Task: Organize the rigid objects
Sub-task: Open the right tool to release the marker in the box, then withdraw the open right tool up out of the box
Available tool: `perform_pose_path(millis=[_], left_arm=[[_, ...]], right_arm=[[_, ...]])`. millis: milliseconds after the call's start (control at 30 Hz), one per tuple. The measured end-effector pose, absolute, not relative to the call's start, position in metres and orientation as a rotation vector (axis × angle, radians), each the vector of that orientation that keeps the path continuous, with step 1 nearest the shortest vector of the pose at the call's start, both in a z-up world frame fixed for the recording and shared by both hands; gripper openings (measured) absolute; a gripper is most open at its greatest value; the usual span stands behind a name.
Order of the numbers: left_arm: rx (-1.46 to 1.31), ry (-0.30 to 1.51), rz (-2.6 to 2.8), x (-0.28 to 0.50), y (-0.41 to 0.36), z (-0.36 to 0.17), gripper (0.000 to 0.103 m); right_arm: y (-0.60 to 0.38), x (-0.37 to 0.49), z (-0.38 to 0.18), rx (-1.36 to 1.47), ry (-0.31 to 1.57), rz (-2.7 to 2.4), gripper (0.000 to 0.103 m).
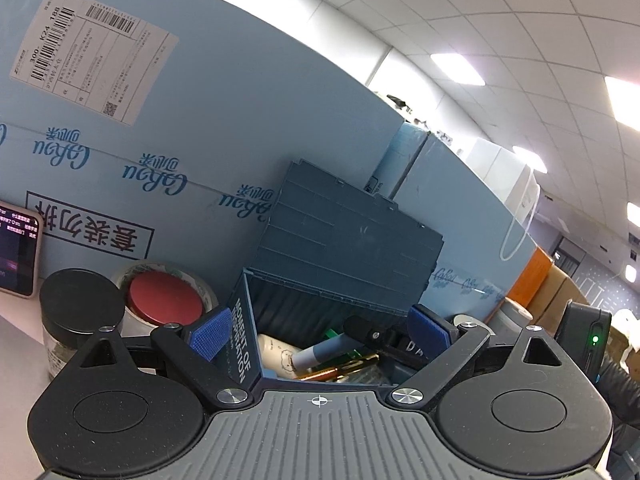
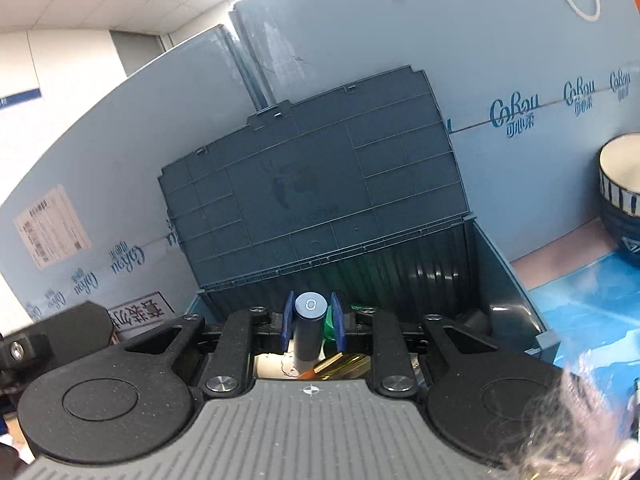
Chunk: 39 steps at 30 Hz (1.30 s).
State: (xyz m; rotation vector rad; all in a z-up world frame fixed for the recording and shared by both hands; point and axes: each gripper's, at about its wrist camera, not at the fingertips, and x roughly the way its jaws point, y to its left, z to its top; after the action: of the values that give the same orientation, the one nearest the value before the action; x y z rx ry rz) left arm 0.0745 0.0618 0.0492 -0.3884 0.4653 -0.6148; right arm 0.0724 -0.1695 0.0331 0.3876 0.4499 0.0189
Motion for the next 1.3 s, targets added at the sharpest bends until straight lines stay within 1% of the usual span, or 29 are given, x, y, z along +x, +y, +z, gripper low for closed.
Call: perform_pose_path(millis=[67, 133, 167, 200, 267, 333, 367, 400, 500, 533, 567, 633, 767, 867, 1000, 1067, 1200, 1300], left_arm=[[-0.39, 0.461, -0.618, 0.074, 0.062, 0.05, 0.096], [-0.393, 0.453, -0.62, 0.074, 0.063, 0.051, 0.096], [-0.395, 0.449, -0.62, 0.073, 0.063, 0.051, 0.096], [-0.397, 0.447, -0.62, 0.073, 0.064, 0.051, 0.096], [-0.407, 0.436, -0.616, 0.072, 0.065, 0.052, 0.096], [-0.42, 0.425, -0.614, 0.071, 0.067, 0.052, 0.096], [-0.427, 0.418, -0.612, 0.07, 0.068, 0.053, 0.096], [-0.432, 0.411, -0.612, 0.069, 0.068, 0.053, 0.096], [-0.428, 0.394, -0.617, 0.066, 0.067, 0.056, 0.096], [-0.421, 0.389, -0.617, 0.065, 0.066, 0.056, 0.096], [-0.414, 0.386, -0.617, 0.064, 0.064, 0.057, 0.096], [-0.404, 0.377, -0.619, 0.062, 0.062, 0.059, 0.096], [-0.392, 0.367, -0.631, 0.057, 0.057, 0.061, 0.096], [-0.396, 0.353, -0.639, 0.049, 0.051, 0.063, 0.096], [-0.409, 0.297, -0.647, 0.03, 0.039, 0.065, 0.097], [-0.405, 0.257, -0.625, 0.019, 0.035, 0.064, 0.103], [-0.34, 0.207, -0.628, 0.002, 0.028, 0.06, 0.103], [-0.323, 0.175, -0.614, -0.007, 0.027, 0.055, 0.103]], right_arm=[[-0.165, 0.071, 0.033, 0.35, 0.444, 0.002, 0.024], [-0.162, 0.068, 0.033, 0.309, 0.431, -0.024, 0.032], [-0.16, 0.066, 0.033, 0.294, 0.421, -0.035, 0.039], [-0.16, 0.065, 0.032, 0.285, 0.412, -0.045, 0.043], [-0.16, 0.062, 0.031, 0.278, 0.404, -0.058, 0.047], [-0.16, 0.057, 0.03, 0.269, 0.368, -0.085, 0.057], [-0.161, 0.05, 0.03, 0.27, 0.338, -0.101, 0.067], [-0.161, 0.048, 0.03, 0.271, 0.311, -0.109, 0.074], [-0.166, 0.038, 0.033, 0.281, 0.257, -0.118, 0.076], [-0.168, 0.034, 0.035, 0.288, 0.237, -0.129, 0.078], [-0.17, 0.032, 0.038, 0.292, 0.221, -0.14, 0.083], [-0.174, 0.029, 0.042, 0.296, 0.2, -0.149, 0.085], [-0.179, 0.02, 0.047, 0.291, 0.2, -0.147, 0.092], [-0.182, 0.013, 0.049, 0.288, 0.195, -0.147, 0.094], [-0.184, -0.003, 0.049, 0.272, 0.16, -0.17, 0.101], [-0.185, -0.013, 0.05, 0.25, 0.135, -0.186, 0.103], [-0.19, -0.034, 0.049, 0.201, 0.069, -0.222, 0.103], [-0.198, -0.046, 0.045, 0.213, 0.058, -0.193, 0.103]])
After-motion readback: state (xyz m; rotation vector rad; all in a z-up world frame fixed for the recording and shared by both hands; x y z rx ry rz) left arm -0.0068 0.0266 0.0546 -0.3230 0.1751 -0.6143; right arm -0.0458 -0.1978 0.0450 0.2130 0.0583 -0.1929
